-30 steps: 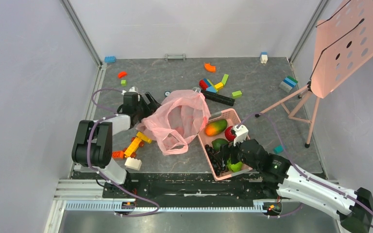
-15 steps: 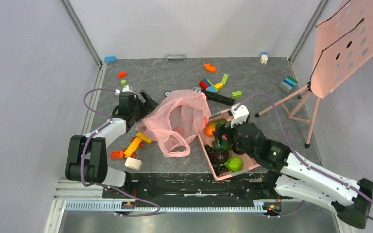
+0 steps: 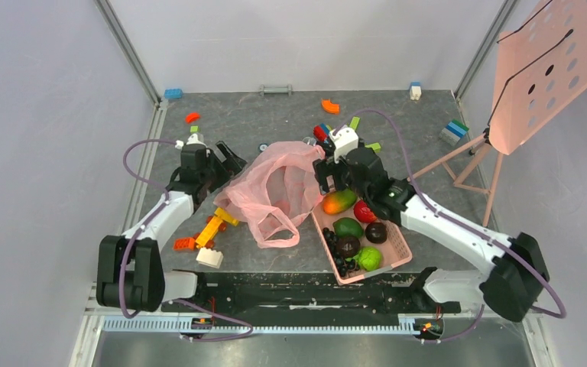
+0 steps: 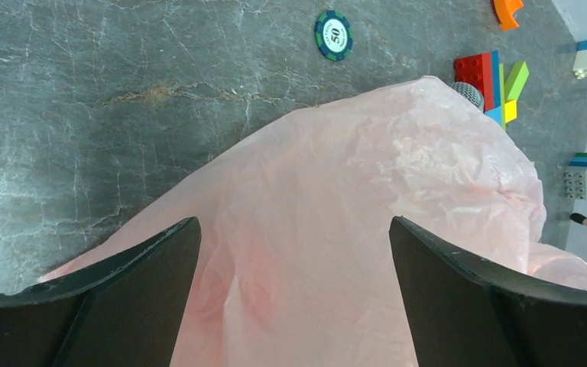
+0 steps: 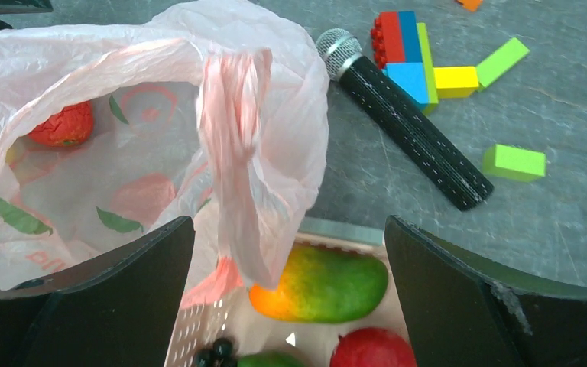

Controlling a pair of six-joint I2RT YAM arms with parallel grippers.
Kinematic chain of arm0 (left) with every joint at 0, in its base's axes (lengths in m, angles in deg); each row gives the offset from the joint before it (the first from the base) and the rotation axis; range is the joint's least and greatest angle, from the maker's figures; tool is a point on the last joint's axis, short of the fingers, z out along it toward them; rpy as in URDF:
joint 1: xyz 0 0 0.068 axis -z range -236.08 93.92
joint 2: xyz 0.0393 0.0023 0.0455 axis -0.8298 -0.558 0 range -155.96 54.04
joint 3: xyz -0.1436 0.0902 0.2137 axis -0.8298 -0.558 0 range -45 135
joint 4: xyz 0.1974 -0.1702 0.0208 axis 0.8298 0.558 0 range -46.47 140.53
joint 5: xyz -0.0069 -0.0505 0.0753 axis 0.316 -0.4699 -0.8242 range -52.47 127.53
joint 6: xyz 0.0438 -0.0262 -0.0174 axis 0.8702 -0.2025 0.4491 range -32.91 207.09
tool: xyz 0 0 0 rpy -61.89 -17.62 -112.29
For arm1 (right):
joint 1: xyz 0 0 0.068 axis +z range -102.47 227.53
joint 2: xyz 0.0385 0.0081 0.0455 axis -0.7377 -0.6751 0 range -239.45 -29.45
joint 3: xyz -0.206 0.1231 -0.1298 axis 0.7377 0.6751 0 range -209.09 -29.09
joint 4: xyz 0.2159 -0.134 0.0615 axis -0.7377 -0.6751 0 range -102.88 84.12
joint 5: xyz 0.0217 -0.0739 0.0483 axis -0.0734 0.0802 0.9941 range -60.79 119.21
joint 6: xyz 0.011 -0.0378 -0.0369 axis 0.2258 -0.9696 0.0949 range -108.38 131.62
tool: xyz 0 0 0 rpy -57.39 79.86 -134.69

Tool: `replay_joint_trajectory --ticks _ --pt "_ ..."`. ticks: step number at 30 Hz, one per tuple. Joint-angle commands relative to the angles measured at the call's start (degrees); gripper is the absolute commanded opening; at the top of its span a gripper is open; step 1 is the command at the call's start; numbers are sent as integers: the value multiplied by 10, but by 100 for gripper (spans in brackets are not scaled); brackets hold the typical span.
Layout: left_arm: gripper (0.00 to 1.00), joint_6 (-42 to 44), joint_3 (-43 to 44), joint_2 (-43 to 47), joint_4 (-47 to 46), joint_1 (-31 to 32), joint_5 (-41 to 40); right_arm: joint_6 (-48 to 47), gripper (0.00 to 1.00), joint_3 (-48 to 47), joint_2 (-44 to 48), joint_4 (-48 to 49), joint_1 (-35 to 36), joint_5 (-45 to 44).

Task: Take the fake fruits out of the plastic bag
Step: Adjust the plastic bag at the center of the board.

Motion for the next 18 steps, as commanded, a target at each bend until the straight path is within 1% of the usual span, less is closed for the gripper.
replay_joint_trajectory --ticks 1,3,4,7,8,9,10,13,18 --pt "100 -16 22 48 36 -4 4 -34 97 -57 -57 50 -18 107" --pt "100 -11 27 67 53 -3 0 -42 90 -82 -83 54 -18 138" --pt "100 -6 30 78 62 -4 -1 -43 82 -93 -96 56 -19 147" --pt "100 7 46 102 96 -4 3 -43 53 -144 -136 55 -19 190" --pt "100 13 54 110 108 -4 7 -56 42 -166 -147 51 -18 198" --pt "100 22 65 117 124 -4 11 -58 39 -182 -157 48 -18 203" --pt "100 30 74 125 140 -4 13 -62 31 -202 -167 46 -18 209" --pt "100 58 98 152 189 -5 8 -70 17 -254 -184 44 -17 222" --pt "100 97 115 192 242 -8 -21 -74 4 -331 -198 61 -18 257"
